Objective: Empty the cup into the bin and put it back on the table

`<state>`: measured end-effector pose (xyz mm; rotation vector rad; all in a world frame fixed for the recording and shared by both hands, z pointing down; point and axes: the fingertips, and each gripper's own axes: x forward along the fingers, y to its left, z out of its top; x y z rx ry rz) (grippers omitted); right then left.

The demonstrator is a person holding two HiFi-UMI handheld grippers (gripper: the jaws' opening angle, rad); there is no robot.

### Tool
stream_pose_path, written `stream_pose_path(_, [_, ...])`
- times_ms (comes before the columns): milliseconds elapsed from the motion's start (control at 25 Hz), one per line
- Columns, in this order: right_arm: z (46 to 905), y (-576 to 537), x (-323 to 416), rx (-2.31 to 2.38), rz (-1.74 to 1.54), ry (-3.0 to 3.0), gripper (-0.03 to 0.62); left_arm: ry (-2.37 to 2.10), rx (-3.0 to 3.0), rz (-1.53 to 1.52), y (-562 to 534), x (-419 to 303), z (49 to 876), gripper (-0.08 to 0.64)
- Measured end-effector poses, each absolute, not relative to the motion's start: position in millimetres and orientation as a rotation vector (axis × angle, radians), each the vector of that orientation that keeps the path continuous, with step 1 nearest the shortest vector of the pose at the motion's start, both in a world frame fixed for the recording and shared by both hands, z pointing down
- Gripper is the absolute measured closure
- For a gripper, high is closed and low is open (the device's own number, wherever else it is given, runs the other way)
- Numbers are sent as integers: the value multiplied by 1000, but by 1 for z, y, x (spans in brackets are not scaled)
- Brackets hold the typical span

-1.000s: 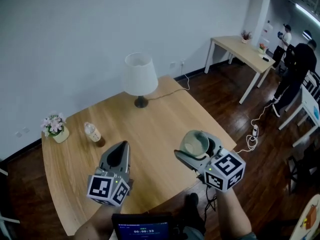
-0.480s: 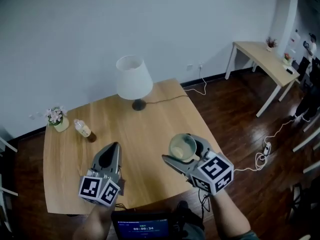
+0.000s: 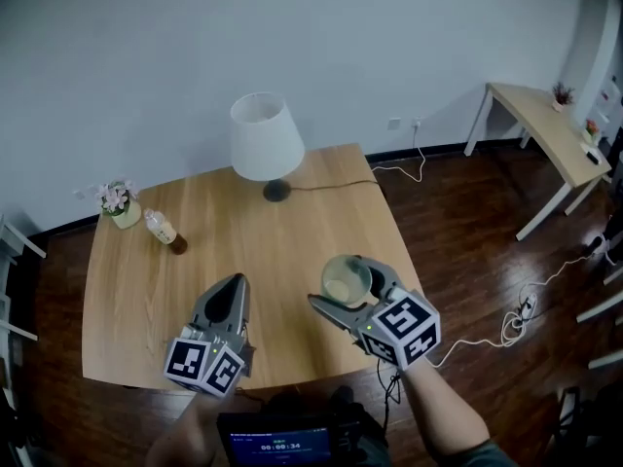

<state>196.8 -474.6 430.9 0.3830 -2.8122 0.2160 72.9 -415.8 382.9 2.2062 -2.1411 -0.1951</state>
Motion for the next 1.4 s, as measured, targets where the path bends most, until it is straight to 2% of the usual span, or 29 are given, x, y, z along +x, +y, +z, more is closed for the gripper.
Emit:
stream_pose_path(720, [523, -514, 138, 481, 216, -2675, 196, -1995, 2166, -108, -468, 36, 462, 558])
stream_pose_path(1400, [616, -547, 115, 396, 256, -2633, 196, -1964, 2028, 33, -512, 27, 550, 558])
